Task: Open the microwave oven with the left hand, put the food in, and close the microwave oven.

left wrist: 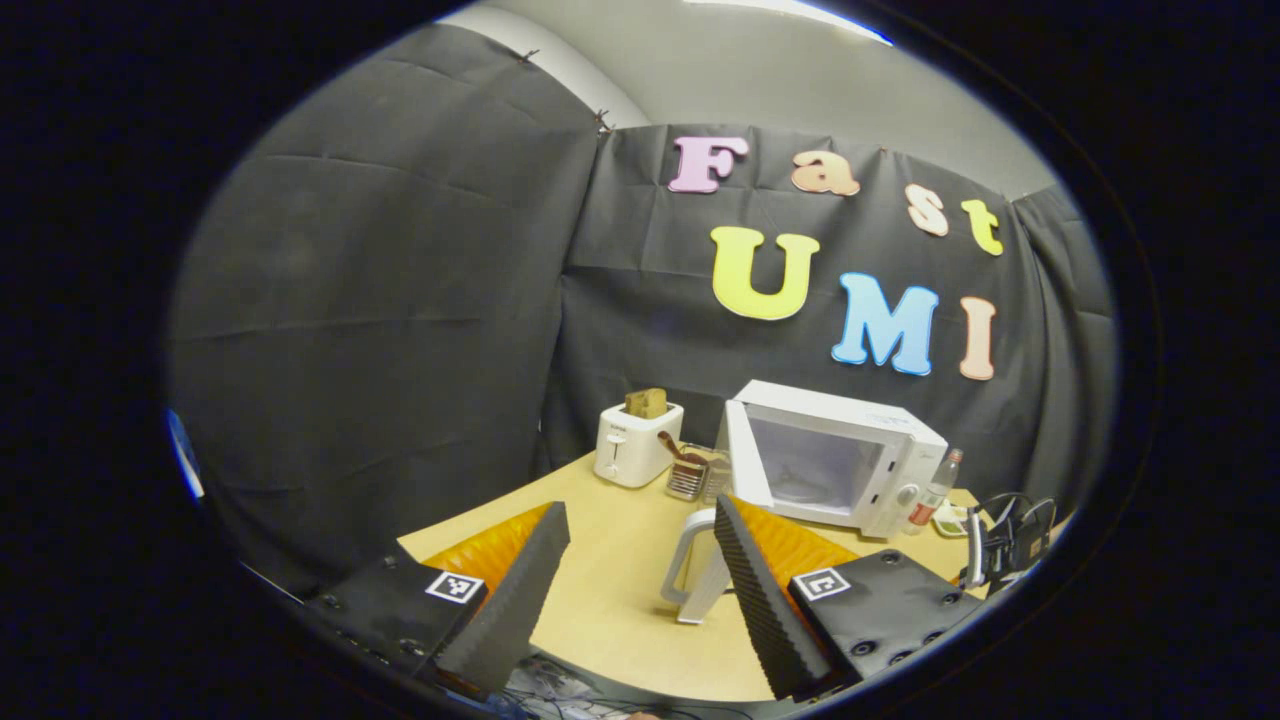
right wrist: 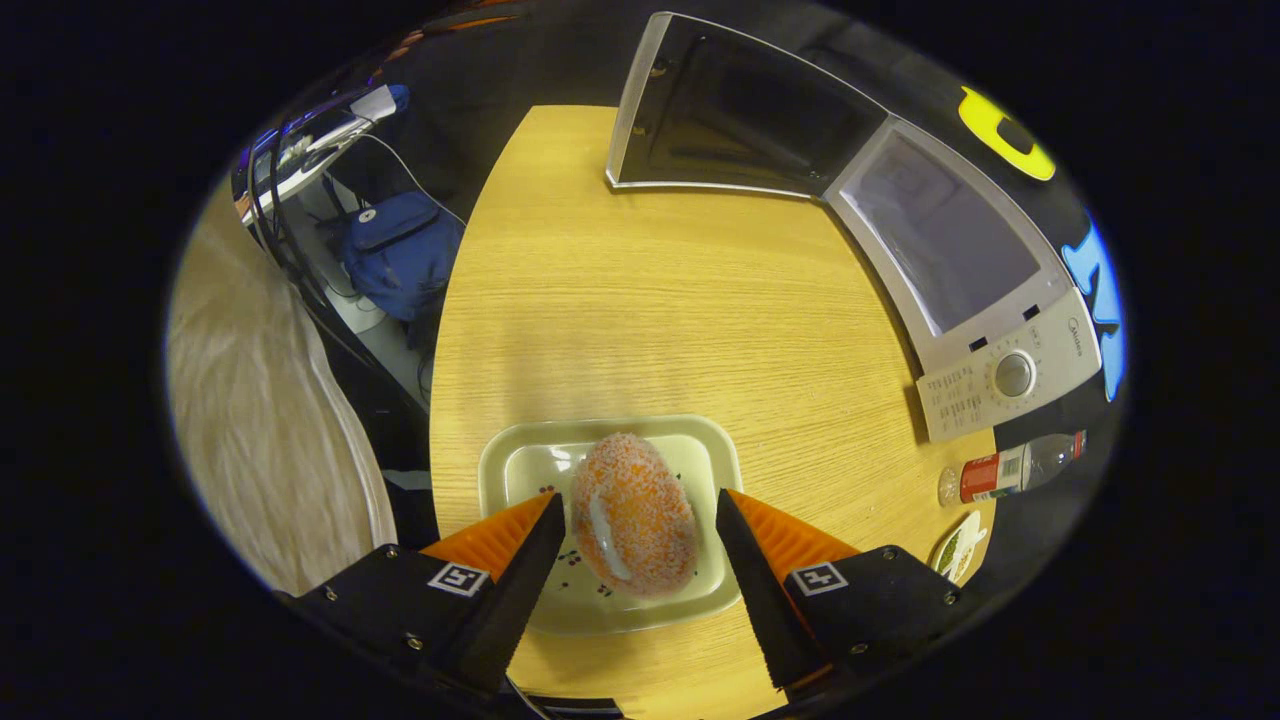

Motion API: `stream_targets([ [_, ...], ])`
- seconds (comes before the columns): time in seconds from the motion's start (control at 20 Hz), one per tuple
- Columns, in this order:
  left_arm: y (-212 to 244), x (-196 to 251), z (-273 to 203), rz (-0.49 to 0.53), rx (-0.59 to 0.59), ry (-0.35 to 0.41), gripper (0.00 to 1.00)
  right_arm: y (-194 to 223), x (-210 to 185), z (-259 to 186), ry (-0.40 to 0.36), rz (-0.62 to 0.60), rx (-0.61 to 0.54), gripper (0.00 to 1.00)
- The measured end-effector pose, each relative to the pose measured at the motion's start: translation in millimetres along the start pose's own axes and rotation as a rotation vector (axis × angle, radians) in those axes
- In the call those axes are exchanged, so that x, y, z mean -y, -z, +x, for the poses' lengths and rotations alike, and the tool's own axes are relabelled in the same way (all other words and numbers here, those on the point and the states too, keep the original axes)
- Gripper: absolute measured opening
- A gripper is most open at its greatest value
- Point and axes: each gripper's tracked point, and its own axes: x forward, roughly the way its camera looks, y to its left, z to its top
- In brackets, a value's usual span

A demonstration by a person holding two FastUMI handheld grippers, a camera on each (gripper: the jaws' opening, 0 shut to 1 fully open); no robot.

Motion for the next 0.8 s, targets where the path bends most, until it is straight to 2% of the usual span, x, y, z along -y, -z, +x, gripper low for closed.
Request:
stream_targets([
  [0.2, -1.6, 1.3, -2.8, 0.014, 0.002, -0.004, 0.96, 9.0, -2.0, 10.5, -0.005, -0.039, -0.044, 0.92],
  [0.3, -0.3, 2.1, -5.5, 0.015, 0.003, -0.013, 0.95, 8.6, -2.1, 12.4, 0.004, -0.038, -0.036, 0.79],
  [0.4, 0.7, 0.9, -8.3, 0.013, 0.0, -0.025, 0.95, 9.5, -0.8, 12.0, 0.015, -0.028, -0.029, 0.76],
  [0.5, 2.1, 0.3, -11.3, 0.009, 0.001, -0.041, 0.94, 11.0, 2.4, 8.5, 0.026, -0.014, -0.027, 0.66],
  [0.7, 0.7, 9.4, -16.2, 0.0, 0.009, -0.024, 0.98, -4.2, 25.0, -9.3, 0.126, 0.007, 0.012, 0.66],
  [0.8, -1.5, 9.1, -11.8, 0.03, 0.009, -0.012, 0.95, -23.0, 36.3, -21.3, 0.184, -0.019, 0.046, 0.66],
])
